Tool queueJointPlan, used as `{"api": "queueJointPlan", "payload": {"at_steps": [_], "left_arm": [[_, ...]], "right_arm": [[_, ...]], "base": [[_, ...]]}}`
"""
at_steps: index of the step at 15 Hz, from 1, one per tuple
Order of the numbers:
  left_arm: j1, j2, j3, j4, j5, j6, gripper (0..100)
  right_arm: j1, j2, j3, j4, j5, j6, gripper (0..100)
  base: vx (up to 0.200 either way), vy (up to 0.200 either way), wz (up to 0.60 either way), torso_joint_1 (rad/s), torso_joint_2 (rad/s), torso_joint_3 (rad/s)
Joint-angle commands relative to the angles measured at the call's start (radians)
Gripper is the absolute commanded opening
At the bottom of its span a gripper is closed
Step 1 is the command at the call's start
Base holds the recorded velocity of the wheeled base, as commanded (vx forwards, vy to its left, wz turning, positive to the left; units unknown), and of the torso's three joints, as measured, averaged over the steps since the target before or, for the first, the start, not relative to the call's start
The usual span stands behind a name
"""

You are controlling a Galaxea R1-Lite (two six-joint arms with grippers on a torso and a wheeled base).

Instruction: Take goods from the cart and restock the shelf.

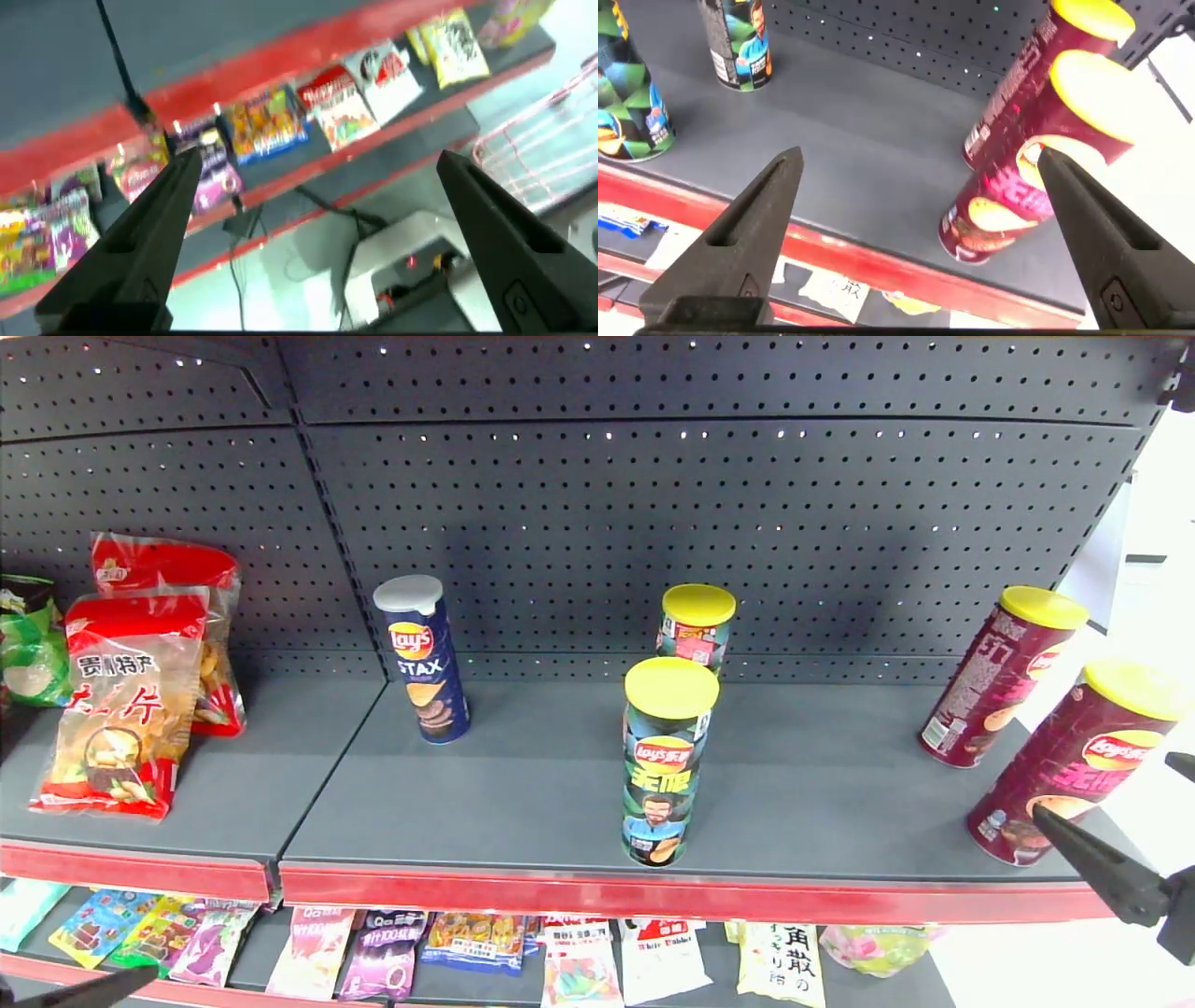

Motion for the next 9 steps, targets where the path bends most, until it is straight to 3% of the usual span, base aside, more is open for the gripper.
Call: {"api": "queueJointPlan", "payload": {"at_steps": [1,2,4,9], "left_arm": [[0.000,0.183,-0.012,-0.128,-0.003,-0.012,100],[0.002,0.205,-0.012,-0.153,-0.003,-0.014,100],[0.002,0.278,-0.023,-0.228,0.002,-0.012,100],[0.000,0.349,-0.057,-0.245,0.005,-0.009,100]], "right_arm": [[-0.003,-0.045,0.031,-0.001,-0.002,-0.001,100],[-0.003,-0.047,0.035,-0.001,-0.002,-0.001,100],[-0.004,-0.038,0.041,-0.004,0.001,0.008,100],[-0.006,-0.028,0.043,-0.002,0.003,0.014,100]], "base": [[0.000,0.000,0.00,0.000,0.00,0.000],[0.000,0.000,0.00,0.000,0.00,0.000],[0.000,0.000,-0.60,0.000,0.00,0.007],[0.000,0.000,-0.60,0.003,0.01,0.001]]}}
